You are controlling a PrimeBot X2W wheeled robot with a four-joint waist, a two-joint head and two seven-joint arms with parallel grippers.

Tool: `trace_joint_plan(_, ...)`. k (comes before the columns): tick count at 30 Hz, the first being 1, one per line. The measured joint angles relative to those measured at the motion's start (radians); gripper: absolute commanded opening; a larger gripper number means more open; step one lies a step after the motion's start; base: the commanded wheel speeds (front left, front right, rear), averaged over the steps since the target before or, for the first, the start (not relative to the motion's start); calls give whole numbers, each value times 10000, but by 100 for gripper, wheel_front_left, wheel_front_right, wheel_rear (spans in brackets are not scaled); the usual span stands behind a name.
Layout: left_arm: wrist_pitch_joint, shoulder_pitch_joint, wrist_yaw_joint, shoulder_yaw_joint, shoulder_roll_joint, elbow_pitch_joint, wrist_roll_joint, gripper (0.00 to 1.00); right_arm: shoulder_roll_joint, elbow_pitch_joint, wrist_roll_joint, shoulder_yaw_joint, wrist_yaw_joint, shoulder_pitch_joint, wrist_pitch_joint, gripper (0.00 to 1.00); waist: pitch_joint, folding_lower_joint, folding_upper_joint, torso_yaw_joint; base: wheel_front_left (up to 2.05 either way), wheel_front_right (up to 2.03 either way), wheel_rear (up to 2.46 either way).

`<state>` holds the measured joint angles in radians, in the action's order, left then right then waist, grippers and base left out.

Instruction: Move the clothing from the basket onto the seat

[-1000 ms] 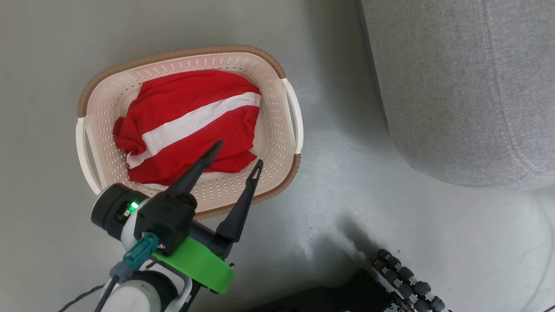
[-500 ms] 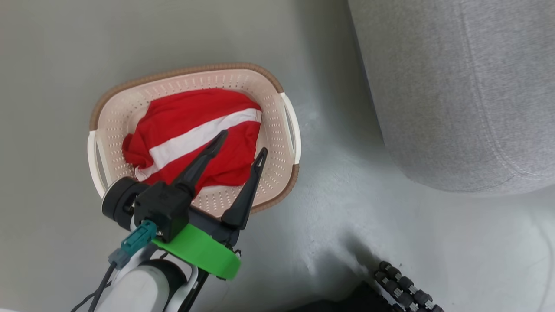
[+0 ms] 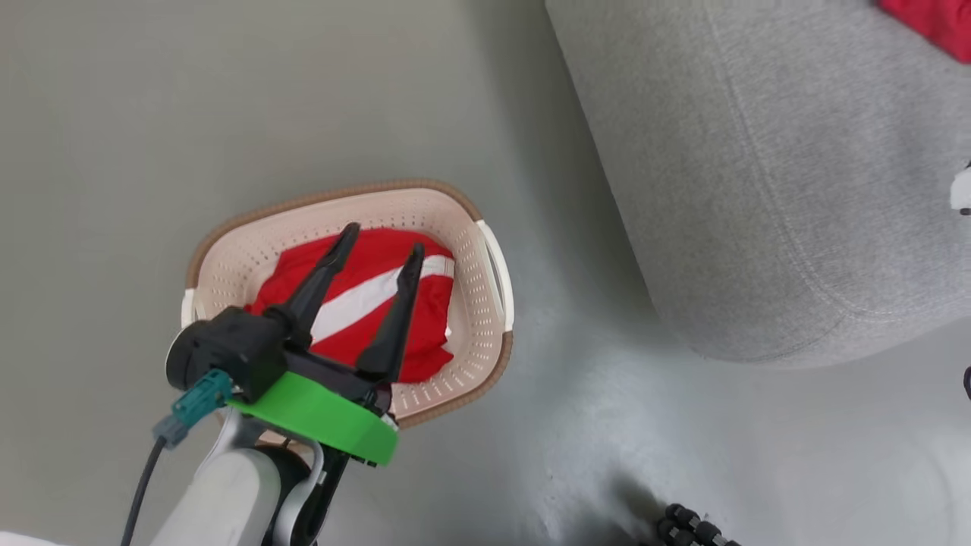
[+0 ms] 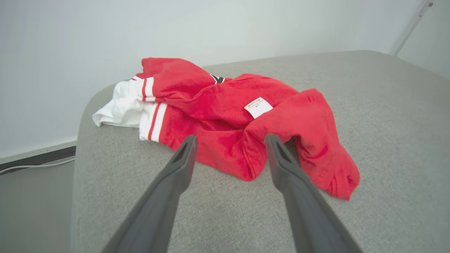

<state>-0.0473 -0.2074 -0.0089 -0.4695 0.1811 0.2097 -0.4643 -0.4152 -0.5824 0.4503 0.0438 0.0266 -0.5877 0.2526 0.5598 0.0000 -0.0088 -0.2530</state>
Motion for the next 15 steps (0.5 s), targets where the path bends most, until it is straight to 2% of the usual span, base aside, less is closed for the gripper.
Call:
trace_joint_plan(8, -800, 451, 230, 765, -357, -924, -550, 100, 337, 1994, -838, 474, 102, 979, 67, 100, -1095, 0, 0, 139, 0, 0, 0)
trace_joint_plan(15, -1547, 876, 545, 1478, -462, -1812, -717, 100, 982, 3741, -1409, 1080, -31, 2138, 61, 100, -1925, 0, 0, 772, 0, 0, 0)
